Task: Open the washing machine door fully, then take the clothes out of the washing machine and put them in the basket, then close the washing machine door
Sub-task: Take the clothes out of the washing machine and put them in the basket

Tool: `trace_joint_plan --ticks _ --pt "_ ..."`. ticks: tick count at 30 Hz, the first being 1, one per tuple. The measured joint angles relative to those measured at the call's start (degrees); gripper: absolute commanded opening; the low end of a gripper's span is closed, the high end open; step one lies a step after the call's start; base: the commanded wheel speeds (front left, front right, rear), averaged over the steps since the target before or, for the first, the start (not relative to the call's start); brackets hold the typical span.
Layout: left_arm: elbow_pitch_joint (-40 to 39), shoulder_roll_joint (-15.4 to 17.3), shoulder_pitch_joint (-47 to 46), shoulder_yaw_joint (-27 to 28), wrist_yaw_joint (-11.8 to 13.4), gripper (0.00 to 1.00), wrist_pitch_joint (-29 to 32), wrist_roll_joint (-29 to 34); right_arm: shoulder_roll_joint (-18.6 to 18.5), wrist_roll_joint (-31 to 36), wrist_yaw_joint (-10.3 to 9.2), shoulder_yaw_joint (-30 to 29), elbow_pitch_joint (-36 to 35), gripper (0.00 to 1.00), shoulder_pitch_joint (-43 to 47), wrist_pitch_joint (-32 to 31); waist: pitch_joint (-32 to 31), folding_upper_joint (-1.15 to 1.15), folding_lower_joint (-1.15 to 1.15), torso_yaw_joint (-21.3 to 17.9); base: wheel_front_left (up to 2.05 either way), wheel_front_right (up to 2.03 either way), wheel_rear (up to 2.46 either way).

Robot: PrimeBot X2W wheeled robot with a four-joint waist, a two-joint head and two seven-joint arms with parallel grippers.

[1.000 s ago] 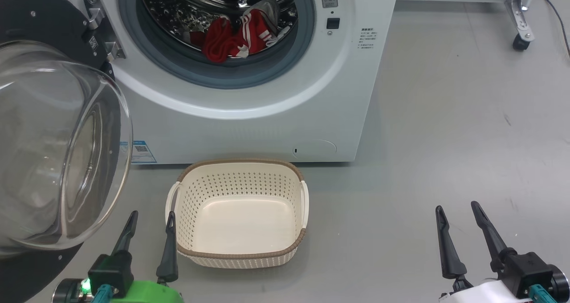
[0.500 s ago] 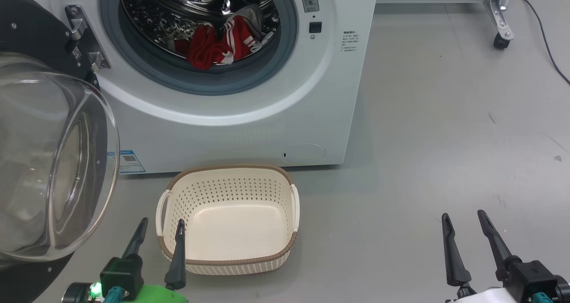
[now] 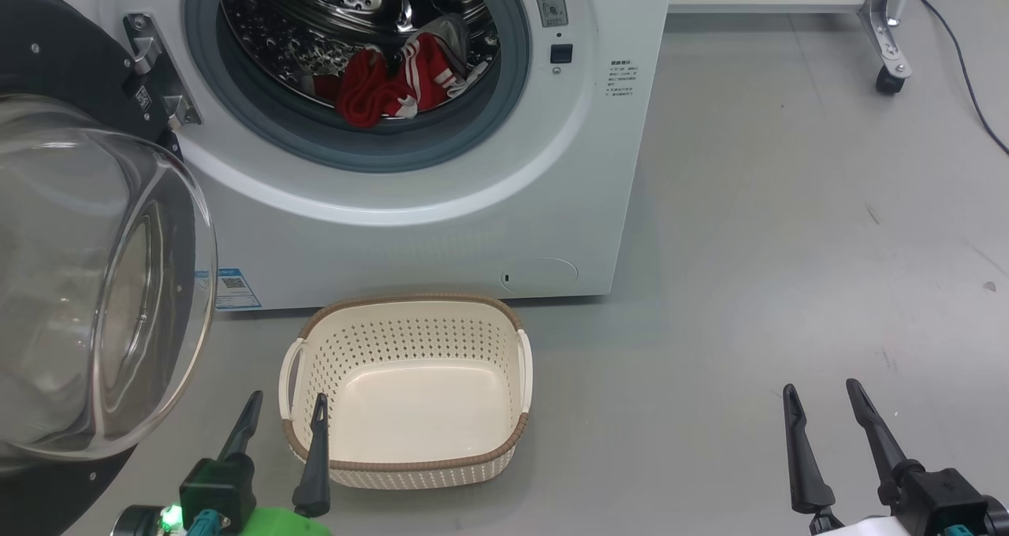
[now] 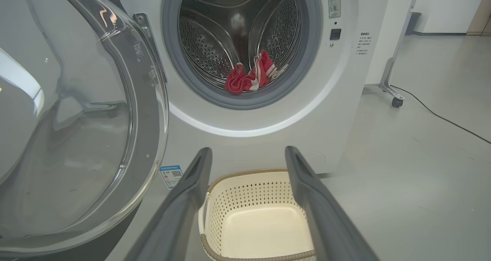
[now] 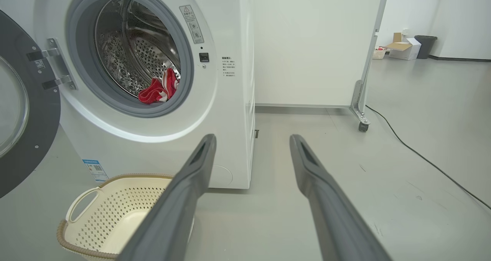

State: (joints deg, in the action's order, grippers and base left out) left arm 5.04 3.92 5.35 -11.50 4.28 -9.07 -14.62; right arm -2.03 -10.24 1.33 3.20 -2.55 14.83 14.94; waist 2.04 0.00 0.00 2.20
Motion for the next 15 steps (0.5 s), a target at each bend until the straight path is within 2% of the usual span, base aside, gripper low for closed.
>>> trace_joint_plan --ticks 15 --pt "-0.7 -0.2 0.6 -0.9 0.5 1.00 0.5 0.0 0.0 -0.3 -0.10 0.2 -0.3 1.00 0.5 0.0 -0.5 0.00 0.00 0.3 0.01 -0.04 0.03"
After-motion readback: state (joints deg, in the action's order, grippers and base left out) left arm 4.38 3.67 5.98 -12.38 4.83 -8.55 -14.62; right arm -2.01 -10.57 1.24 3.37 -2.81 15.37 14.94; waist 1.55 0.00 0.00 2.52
